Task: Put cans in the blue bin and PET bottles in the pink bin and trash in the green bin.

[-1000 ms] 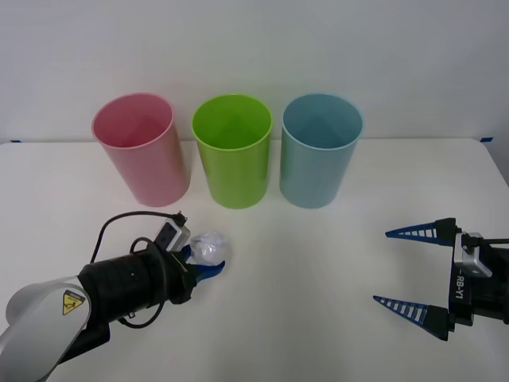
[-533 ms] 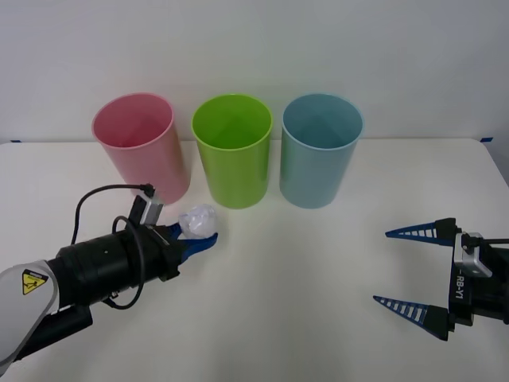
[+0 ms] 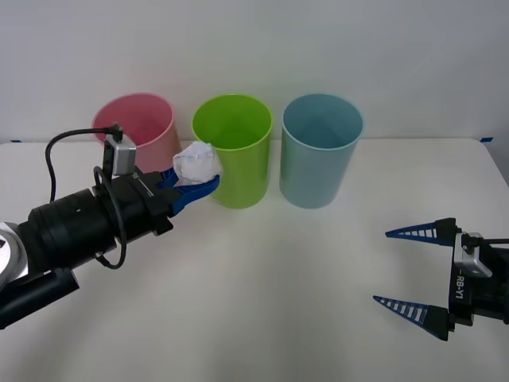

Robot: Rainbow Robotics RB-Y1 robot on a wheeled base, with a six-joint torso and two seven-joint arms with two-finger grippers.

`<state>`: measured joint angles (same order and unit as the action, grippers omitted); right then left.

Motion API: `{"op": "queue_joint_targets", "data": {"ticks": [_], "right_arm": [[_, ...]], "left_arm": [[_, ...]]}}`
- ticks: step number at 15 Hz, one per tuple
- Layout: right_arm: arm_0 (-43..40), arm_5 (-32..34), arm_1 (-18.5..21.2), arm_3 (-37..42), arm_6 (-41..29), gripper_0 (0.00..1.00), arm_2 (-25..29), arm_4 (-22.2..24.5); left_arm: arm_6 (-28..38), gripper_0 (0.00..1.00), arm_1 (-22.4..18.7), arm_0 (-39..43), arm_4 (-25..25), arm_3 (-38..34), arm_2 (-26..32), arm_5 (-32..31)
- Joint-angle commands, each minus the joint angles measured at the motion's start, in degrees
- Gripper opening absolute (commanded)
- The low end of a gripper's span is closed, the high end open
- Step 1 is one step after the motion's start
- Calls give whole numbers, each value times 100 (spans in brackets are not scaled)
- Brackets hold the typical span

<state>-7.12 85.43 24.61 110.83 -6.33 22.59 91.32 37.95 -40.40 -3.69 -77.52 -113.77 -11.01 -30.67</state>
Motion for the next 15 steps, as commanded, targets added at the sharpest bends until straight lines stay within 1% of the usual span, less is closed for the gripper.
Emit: {"op": "queue_joint_targets", "data": {"ticks": [1,2,3,6,9,10,12,13,14,15], "right_arm": [[0,0,0,0,0,100,0,0],[0,0,0,0,0,100,0,0],[0,0,0,0,0,100,0,0],[0,0,0,0,0,100,0,0],[0,0,0,0,0,100,0,0],[0,0,0,0,0,100,0,0],[0,0,0,0,0,100,0,0],[0,0,0,0,0,100,0,0],[0,0,0,0,0,100,0,0],[0,0,0,0,0,100,0,0]], "left_arm": [[37,0,-188,-264,158,-181,-200,703],[72,0,-302,-440,351,-216,-358,1107],[81,0,-364,-589,492,-216,-437,1327],[222,0,-399,-906,633,-207,-446,1819],[301,0,-434,-1169,589,-198,-455,2012],[327,0,-522,-1284,571,-190,-490,2012],[441,0,-865,-1626,633,-5,-806,2012],[714,0,-1163,-1996,694,215,-1140,2012],[925,0,-1322,-2294,738,399,-1395,2012],[1162,0,-1427,-2822,800,768,-1808,2021]]}}
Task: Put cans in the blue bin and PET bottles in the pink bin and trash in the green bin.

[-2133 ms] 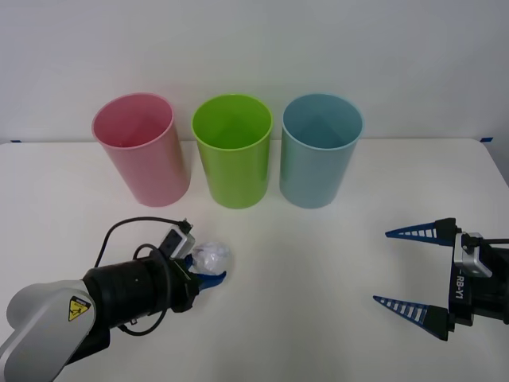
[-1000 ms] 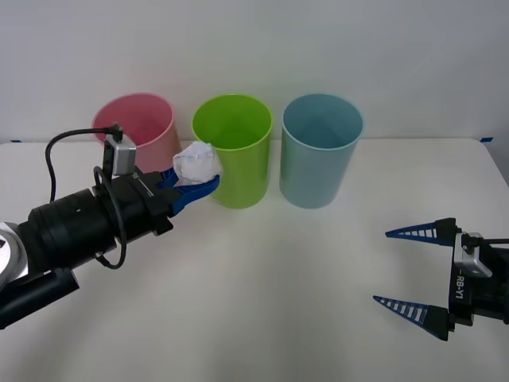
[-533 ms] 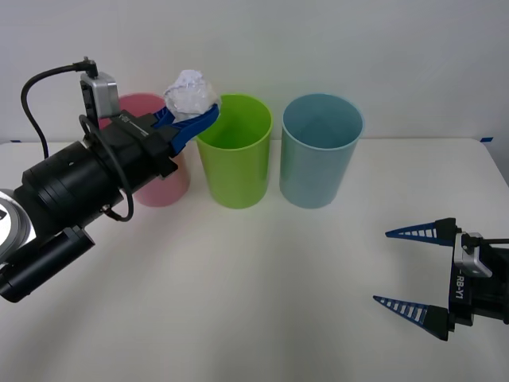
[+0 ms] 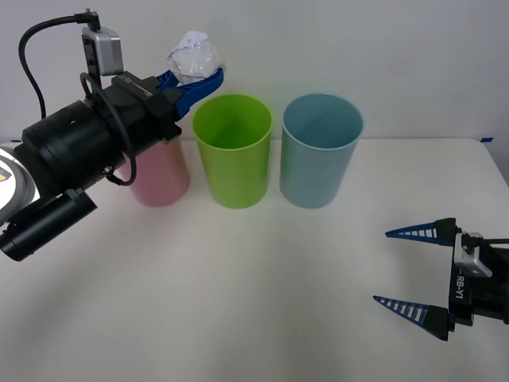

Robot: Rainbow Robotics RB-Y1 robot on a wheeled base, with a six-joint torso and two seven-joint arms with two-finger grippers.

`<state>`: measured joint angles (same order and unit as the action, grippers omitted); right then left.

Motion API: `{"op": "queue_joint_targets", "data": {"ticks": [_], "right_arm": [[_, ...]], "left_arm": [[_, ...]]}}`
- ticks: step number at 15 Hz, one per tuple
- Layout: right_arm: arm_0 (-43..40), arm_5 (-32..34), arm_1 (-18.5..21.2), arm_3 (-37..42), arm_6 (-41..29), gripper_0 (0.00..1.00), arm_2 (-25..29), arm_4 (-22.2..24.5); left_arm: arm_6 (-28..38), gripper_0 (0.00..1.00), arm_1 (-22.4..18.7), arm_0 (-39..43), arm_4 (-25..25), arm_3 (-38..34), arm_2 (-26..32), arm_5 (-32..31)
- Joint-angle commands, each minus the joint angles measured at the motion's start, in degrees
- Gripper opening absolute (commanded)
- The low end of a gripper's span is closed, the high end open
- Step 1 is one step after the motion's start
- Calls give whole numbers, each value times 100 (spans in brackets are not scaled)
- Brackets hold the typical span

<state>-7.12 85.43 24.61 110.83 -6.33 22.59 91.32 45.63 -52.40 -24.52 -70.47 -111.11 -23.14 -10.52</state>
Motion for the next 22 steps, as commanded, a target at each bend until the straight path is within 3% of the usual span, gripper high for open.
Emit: {"op": "queue_joint_targets", "data": {"ticks": [1,8,11,16,22], "right_arm": [[0,0,0,0,0,100,0,0],[0,0,0,0,0,100,0,0],[0,0,0,0,0,100,0,0],[0,0,0,0,0,100,0,0],[0,0,0,0,0,100,0,0]], "left_arm": [[481,0,-227,-1151,156,872,-920,50],[851,0,-218,-2856,499,2612,-2555,112],[1396,0,-236,-3252,569,2893,-3038,-143],[1378,0,-306,-3779,675,3236,-3724,-143],[1369,0,-763,-3823,675,2884,-4058,-398]]}}
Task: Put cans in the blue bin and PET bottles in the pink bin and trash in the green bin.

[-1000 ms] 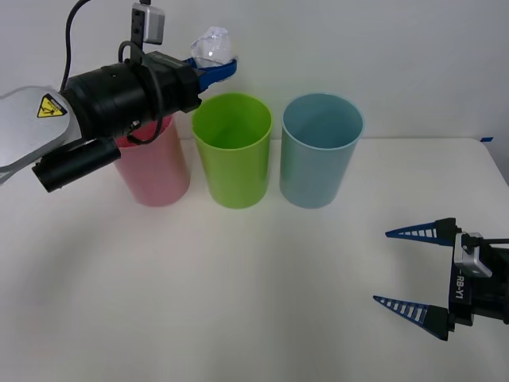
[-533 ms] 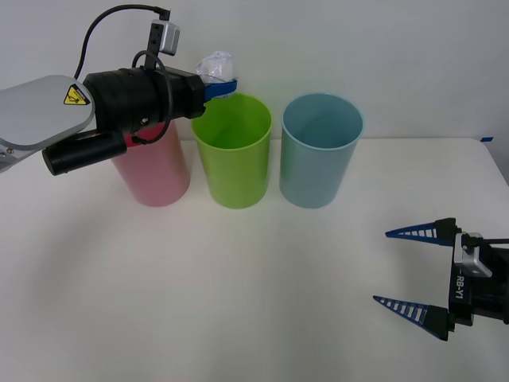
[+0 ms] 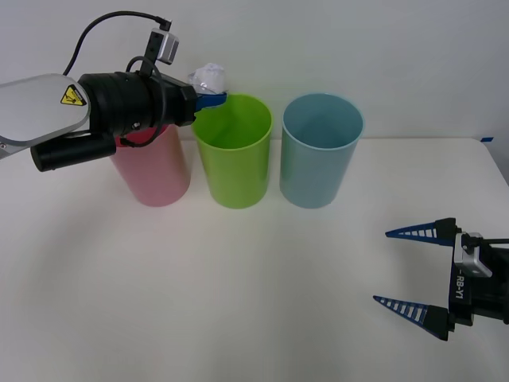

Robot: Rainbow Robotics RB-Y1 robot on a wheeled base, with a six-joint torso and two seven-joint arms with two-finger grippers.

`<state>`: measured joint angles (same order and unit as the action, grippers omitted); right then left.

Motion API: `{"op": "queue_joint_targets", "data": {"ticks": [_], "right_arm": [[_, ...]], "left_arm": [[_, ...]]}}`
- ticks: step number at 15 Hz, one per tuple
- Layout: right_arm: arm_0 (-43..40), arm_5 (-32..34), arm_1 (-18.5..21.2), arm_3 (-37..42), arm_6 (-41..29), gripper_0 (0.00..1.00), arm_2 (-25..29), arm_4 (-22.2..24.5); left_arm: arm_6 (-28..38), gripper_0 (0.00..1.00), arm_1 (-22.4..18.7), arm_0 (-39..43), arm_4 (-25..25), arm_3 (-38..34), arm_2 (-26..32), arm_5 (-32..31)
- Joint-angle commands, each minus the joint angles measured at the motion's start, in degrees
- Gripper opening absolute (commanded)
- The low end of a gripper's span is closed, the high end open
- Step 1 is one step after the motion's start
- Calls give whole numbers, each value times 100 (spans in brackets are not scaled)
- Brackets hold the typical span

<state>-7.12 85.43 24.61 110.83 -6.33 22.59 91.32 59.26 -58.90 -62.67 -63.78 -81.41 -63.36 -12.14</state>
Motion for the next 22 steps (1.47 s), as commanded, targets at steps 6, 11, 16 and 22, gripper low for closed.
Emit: {"op": "queue_joint_targets", "data": {"ticks": [6,11,16,22], "right_arm": [[0,0,0,0,0,100,0,0],[0,0,0,0,0,100,0,0],[0,0,0,0,0,100,0,0],[0,0,0,0,0,100,0,0]], "left_arm": [[15,0,-175,18,-3,-200,-44,-289],[-20,0,-131,-26,-64,-120,-53,-527],[-2,0,19,-114,-117,29,-53,-729],[-29,0,361,-228,-205,416,-53,-746]]}}
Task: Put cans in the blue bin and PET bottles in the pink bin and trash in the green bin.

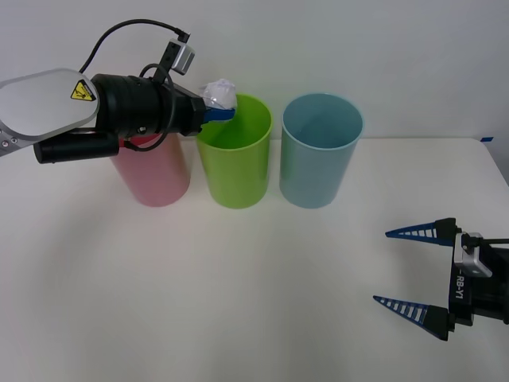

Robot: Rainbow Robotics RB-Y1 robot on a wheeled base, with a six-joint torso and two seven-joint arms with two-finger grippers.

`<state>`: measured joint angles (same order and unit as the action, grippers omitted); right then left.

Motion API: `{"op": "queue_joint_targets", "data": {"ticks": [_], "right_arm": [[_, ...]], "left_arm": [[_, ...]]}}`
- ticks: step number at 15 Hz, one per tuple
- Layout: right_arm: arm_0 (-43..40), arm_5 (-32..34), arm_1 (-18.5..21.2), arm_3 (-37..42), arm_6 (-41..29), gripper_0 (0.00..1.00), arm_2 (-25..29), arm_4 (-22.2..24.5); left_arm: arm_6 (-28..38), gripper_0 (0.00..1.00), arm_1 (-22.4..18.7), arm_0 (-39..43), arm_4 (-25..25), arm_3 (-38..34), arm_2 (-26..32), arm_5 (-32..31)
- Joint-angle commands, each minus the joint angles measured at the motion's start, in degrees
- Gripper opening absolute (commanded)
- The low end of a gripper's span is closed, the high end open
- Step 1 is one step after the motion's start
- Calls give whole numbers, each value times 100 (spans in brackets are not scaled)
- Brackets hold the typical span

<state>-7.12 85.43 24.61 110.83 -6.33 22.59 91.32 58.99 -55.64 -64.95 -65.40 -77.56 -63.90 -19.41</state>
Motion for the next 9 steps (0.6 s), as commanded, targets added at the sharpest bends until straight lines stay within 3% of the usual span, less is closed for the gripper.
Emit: {"op": "queue_joint_targets", "data": {"ticks": [1,9], "right_arm": [[0,0,0,0,0,100,0,0],[0,0,0,0,0,100,0,0]], "left_arm": [[16,0,27,-26,-52,57,0,-194],[69,0,45,-79,-26,136,0,-282]]}}
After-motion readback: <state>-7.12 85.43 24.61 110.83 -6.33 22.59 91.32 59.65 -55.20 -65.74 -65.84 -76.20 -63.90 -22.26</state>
